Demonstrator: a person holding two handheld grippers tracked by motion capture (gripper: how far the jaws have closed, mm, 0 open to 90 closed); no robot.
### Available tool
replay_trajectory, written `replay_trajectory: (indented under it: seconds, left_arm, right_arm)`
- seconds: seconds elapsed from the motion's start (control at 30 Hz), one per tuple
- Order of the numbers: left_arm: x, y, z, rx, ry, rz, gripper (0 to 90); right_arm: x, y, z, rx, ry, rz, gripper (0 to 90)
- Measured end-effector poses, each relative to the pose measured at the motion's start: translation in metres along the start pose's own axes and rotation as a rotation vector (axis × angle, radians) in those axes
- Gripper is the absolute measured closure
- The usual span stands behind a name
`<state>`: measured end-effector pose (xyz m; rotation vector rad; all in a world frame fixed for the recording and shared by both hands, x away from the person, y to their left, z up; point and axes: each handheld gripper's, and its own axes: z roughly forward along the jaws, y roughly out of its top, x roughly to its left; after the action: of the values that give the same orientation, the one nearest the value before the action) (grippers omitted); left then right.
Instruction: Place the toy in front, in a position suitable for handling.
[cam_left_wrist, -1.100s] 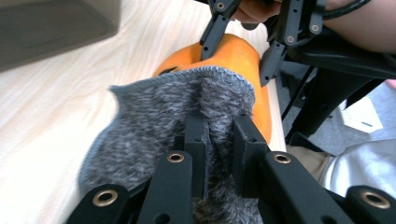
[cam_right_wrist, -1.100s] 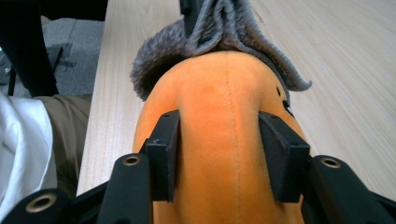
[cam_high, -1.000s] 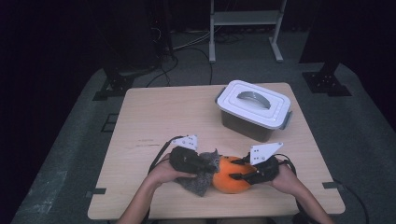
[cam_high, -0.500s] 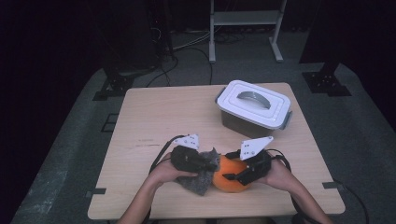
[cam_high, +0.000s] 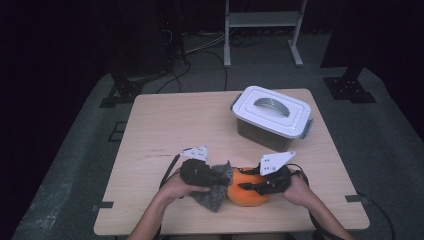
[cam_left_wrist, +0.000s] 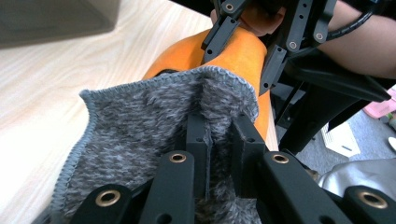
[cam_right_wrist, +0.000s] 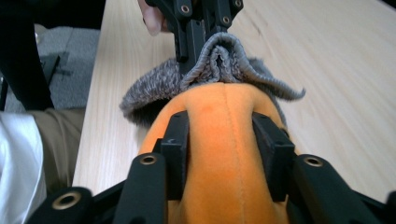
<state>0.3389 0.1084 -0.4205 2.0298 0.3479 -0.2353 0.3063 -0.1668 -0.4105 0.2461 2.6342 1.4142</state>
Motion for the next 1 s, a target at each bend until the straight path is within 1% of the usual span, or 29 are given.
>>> replay_trajectory:
  seconds: [0.07, 0.1, 0.13, 0.17, 0.2, 0.27, 0.3, 0.33, 0.37, 0.4, 0.43, 0.47, 0.5, 0.6, 0.7, 0.77, 0.83, 0.93, 1.0]
  left_arm:
    - [-0.002, 0.006, -0.010, 0.003, 0.021, 0.023, 79.7]
    - [-0.003, 0.009, -0.016, -0.008, 0.028, 0.030, 79.6]
    - [-0.005, 0.013, -0.025, -0.023, 0.034, 0.036, 79.6]
    - [-0.006, 0.015, -0.031, -0.028, 0.043, 0.041, 79.6]
    - [-0.007, 0.018, -0.038, -0.032, 0.055, 0.049, 79.6]
    - [-0.009, 0.021, -0.047, -0.025, 0.078, 0.056, 79.6]
    - [-0.009, 0.021, -0.048, -0.009, 0.090, 0.057, 79.6]
    - [-0.008, 0.020, -0.048, 0.007, 0.096, 0.055, 79.6]
    - [-0.006, 0.018, -0.045, 0.015, 0.094, 0.048, 79.5]
    - [-0.005, 0.016, -0.043, 0.023, 0.088, 0.049, 79.6]
    - [-0.004, 0.014, -0.040, 0.022, 0.078, 0.047, 79.6]
    - [-0.004, 0.013, -0.037, 0.012, 0.069, 0.045, 79.6]
    - [-0.004, 0.013, -0.035, 0.006, 0.062, 0.044, 79.5]
    - [-0.005, 0.015, -0.028, 0.020, 0.068, 0.055, 79.5]
    - [-0.005, 0.017, -0.017, 0.053, 0.075, 0.073, 79.4]
    - [-0.003, 0.017, -0.012, 0.057, 0.073, 0.067, 79.4]
    - [-0.001, 0.017, -0.009, 0.072, 0.079, 0.067, 79.4]
    - [0.002, 0.017, -0.005, 0.075, 0.082, 0.059, 79.3]
    - [0.003, 0.017, 0.000, 0.066, 0.068, 0.055, 79.3]
  right_arm:
    - [-0.002, 0.005, 0.003, -0.023, 0.005, -0.001, 62.8]
    - [-0.004, 0.008, 0.005, -0.037, 0.009, 0.005, 63.1]
    - [-0.005, 0.010, 0.007, -0.060, 0.010, 0.012, 63.2]
    - [-0.007, 0.013, 0.009, -0.106, 0.021, 0.028, 63.2]
    - [-0.009, 0.015, 0.011, -0.131, 0.027, 0.035, 63.2]
    - [-0.012, 0.019, 0.016, -0.185, 0.043, 0.047, 62.6]
    - [-0.013, 0.020, 0.019, -0.196, 0.046, 0.048, 61.6]
    - [-0.014, 0.019, 0.023, -0.194, 0.049, 0.052, 60.5]
    - [-0.015, 0.018, 0.027, -0.175, 0.051, 0.057, 59.3]
    - [-0.015, 0.016, 0.030, -0.144, 0.048, 0.050, 58.4]
    - [-0.014, 0.013, 0.033, -0.129, 0.049, 0.044, 58.0]
    - [-0.013, 0.010, 0.032, -0.139, 0.056, 0.051, 57.5]
    - [-0.013, 0.008, 0.031, -0.137, 0.052, 0.051, 57.0]
    - [-0.012, 0.003, 0.022, -0.112, 0.030, 0.037, 56.0]
    - [-0.013, -0.006, 0.009, -0.103, 0.019, 0.044, 56.5]
    - [-0.013, -0.012, 0.002, -0.103, 0.010, 0.047, 57.1]
    - [-0.013, -0.019, -0.005, -0.108, -0.001, 0.055, 57.1]
    - [-0.015, -0.025, -0.016, -0.108, -0.014, 0.065, 56.6]
    - [-0.018, -0.028, -0.021, -0.106, -0.019, 0.078, 55.9]
